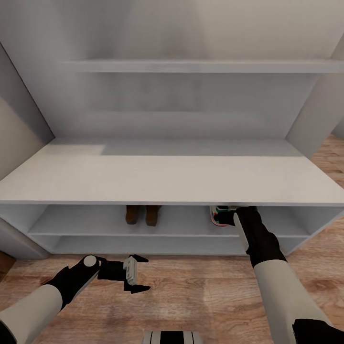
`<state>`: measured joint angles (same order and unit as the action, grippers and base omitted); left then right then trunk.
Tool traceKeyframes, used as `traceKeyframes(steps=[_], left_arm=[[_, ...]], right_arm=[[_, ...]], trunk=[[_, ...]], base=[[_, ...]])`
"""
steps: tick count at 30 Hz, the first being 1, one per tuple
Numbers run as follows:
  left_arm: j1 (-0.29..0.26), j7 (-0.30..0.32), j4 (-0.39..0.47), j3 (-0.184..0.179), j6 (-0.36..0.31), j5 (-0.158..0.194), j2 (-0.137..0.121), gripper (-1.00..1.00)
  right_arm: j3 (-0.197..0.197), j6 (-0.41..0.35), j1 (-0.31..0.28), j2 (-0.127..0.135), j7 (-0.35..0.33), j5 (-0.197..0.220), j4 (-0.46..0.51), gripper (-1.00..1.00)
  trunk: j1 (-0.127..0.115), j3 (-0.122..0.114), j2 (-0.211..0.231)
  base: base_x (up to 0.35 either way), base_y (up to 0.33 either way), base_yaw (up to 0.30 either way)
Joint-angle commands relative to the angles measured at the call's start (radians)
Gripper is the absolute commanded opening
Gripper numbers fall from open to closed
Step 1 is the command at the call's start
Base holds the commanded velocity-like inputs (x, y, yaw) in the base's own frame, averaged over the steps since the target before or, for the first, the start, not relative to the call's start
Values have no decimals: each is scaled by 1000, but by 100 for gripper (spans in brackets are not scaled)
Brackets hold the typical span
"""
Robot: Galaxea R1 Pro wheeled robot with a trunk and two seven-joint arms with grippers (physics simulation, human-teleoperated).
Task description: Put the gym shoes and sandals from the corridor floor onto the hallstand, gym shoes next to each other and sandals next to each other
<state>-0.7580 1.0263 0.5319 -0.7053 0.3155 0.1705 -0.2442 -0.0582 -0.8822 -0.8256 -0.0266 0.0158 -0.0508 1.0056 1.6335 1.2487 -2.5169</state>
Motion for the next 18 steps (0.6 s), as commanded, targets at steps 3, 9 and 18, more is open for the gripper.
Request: traceKeyframes(steps=[3, 9, 18], left_arm=[[-1, -2, 0, -8, 5, 7, -1, 100], [-1, -2, 0, -8, 5, 7, -1, 100], [-1, -2, 0, -8, 5, 7, -1, 100]], right_arm=[[-2, -4, 0, -1, -1, -4, 1, -100], [-3, -4, -1, -1, -1, -6, 2, 100], [-3, -4, -1, -1, -1, -6, 1, 100]], trunk=[[0, 1, 0], [0, 1, 0], [0, 1, 0]], base=[[0, 0, 0], [0, 0, 0], [0, 0, 0]])
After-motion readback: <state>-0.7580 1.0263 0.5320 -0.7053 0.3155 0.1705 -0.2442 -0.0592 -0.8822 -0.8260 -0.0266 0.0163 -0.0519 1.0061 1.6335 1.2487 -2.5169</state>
